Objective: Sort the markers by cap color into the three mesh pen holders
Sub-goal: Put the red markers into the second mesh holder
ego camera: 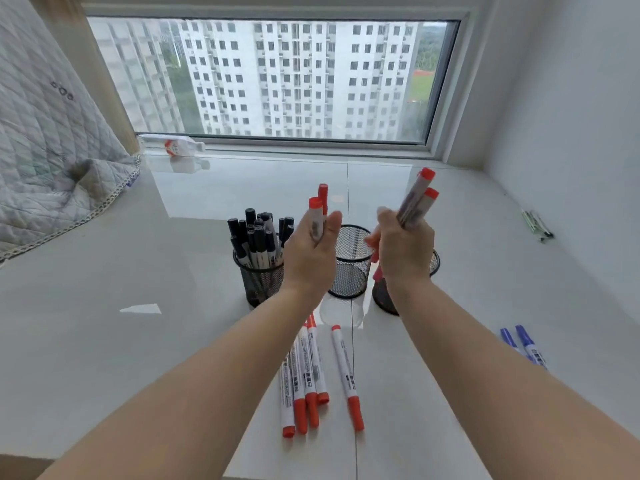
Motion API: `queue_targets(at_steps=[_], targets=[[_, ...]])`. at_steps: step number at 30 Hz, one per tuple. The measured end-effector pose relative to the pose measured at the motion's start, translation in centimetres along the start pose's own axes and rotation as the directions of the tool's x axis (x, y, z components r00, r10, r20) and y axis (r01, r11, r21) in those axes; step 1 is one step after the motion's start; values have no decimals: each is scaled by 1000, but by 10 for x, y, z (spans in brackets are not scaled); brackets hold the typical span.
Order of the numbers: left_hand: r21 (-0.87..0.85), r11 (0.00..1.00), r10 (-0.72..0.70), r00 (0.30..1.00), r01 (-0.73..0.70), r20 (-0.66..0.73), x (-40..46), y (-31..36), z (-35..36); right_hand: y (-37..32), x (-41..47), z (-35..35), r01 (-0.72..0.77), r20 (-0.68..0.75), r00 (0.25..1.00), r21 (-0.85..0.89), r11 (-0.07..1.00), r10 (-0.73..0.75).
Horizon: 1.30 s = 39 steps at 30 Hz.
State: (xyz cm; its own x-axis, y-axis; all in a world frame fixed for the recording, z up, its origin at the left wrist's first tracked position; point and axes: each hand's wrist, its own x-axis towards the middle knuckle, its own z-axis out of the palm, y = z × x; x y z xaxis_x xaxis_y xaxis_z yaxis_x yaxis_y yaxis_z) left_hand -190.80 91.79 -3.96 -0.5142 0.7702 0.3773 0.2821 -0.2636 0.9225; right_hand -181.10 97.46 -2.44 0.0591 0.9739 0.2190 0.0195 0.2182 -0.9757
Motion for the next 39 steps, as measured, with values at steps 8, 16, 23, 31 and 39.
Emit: queue_targets(at_steps=[8,16,23,31,39], targets=[[-190,979,-74,997,70,-12,43,6,38,2,43,19,-157,40,988,241,958,152],[3,984,-176,982,177,-63,41,-33,46,21,50,37,-101,177,978,-40,994,107],[113,946,-288,947,305,-141,31,-47,42,23,42,39,-48,204,976,-130,990,74],[252,919,-272,951,303,-149,9,-33,33,16,19,31,-13,249,966,-223,975,70],[285,881,-356,926,378,-128,-8,-28,19,16,-17,25,-84,189,975,-188,979,120]])
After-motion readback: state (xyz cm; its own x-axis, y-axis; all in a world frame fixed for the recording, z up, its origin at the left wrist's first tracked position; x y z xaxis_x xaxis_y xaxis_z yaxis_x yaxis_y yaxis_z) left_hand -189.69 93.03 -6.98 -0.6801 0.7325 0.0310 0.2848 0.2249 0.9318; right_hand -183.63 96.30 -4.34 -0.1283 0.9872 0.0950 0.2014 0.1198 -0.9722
